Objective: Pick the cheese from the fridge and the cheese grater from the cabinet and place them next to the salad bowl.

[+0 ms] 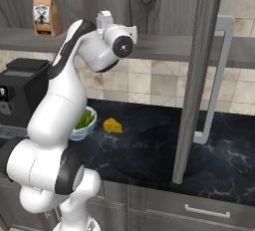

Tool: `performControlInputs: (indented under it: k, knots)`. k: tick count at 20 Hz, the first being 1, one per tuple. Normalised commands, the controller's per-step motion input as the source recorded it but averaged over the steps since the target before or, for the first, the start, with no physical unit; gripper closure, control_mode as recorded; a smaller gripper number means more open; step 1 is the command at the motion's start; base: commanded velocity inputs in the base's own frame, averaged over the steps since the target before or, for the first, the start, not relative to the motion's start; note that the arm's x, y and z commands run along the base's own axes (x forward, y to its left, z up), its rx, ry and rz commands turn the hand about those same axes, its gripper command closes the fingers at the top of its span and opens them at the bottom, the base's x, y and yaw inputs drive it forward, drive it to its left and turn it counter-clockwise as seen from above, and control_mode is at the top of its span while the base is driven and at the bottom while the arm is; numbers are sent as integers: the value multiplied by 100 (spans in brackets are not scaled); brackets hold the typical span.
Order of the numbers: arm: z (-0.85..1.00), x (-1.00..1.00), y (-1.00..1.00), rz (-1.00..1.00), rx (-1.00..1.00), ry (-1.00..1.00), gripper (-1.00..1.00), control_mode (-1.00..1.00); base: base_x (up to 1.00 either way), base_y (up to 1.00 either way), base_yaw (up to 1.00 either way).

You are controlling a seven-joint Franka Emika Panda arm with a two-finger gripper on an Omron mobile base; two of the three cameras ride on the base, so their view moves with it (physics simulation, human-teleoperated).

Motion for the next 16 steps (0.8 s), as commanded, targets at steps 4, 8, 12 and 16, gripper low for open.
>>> performControlInputs:
  k: [4,8,12,16]
  knots:
    - [0,24,-6,7,0,0,-100,-100,0,0,0]
    - [0,17,-3,6,0,0,-100,-100,0,0,0]
    - [0,3,0,1,0,1,-100,-100,0,0,0]
    - [0,23,0,1,0,1,-100,-100,0,0,0]
